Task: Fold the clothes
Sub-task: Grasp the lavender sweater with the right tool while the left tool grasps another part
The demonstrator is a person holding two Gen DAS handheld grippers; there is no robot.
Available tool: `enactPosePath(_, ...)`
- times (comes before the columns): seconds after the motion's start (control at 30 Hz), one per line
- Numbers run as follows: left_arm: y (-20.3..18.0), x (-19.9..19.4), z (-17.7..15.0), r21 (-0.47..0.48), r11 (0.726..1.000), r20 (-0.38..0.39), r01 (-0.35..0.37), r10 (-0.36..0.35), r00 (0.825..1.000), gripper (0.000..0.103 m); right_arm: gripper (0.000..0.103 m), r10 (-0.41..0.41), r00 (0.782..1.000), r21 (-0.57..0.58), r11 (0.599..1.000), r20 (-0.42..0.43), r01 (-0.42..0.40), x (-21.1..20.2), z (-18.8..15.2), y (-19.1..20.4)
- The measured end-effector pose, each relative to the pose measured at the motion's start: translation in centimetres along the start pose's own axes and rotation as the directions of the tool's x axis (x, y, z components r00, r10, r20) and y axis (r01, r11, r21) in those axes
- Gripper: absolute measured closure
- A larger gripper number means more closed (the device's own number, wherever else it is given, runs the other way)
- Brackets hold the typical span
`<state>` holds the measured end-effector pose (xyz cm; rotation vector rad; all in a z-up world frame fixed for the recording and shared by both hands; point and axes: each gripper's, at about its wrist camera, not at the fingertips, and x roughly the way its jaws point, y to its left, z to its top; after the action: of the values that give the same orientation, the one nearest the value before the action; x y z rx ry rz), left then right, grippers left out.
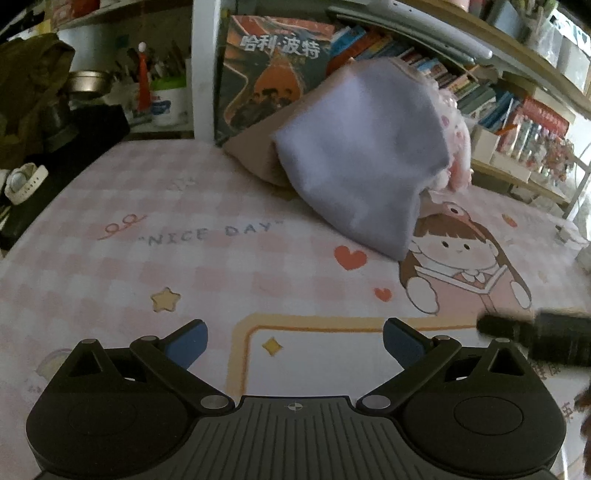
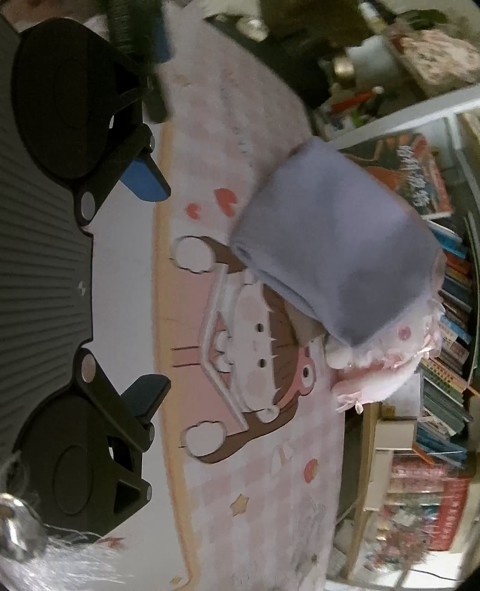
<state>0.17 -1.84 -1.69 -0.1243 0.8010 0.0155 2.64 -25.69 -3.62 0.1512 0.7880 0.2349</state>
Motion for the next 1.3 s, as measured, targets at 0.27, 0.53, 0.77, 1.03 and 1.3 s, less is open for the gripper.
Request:
enactPosePath(0.27, -1.9, -2.2, 0.0, -0.012, 0.998, 0.076, -0.063, 0.064, 0.995, 0.001, 0.005, 0.16, 0.977, -0.127, 0.982, 0.142, -0.142, 3.3, 9.2, -3.1)
enactPosePath(0.53, -2.4, -4.3, -1.8, -0.03, 0.978, 0.047, -0.207, 0.208, 0.977, 0.001, 0.023, 0.18, 0.968, -0.239, 0.961, 0.172, -0.136, 10.3, 17.6, -3.1)
enactPosePath(0.77, -2.8, -5.0, -1.7, -0.056, 0.957, 0.054, -0.284, 0.287, 0.956, 0.001, 0.095, 0.238, 0.97, -0.249, 0.944, 0.05, -0.218, 12.6, 18.0, -3.5)
enactPosePath(1.03, -7.9, -3.3, 1.0, 0.158, 0.967, 0.181, -0.201, 0.172, 0.968, 0.001, 0.096, 0.545, 0.839, -0.096, 0.835, -0.001, -0.542, 4.4, 14.3, -4.4)
enactPosePath(1.3, -13.8, -3.6, 0.4, 0.376, 0.916, 0.295, -0.138, 0.022, 0.955, 0.001, 0.096, 0.757, 0.653, 0.091, 0.652, -0.024, -0.752, -2.2, 11.6, -2.8)
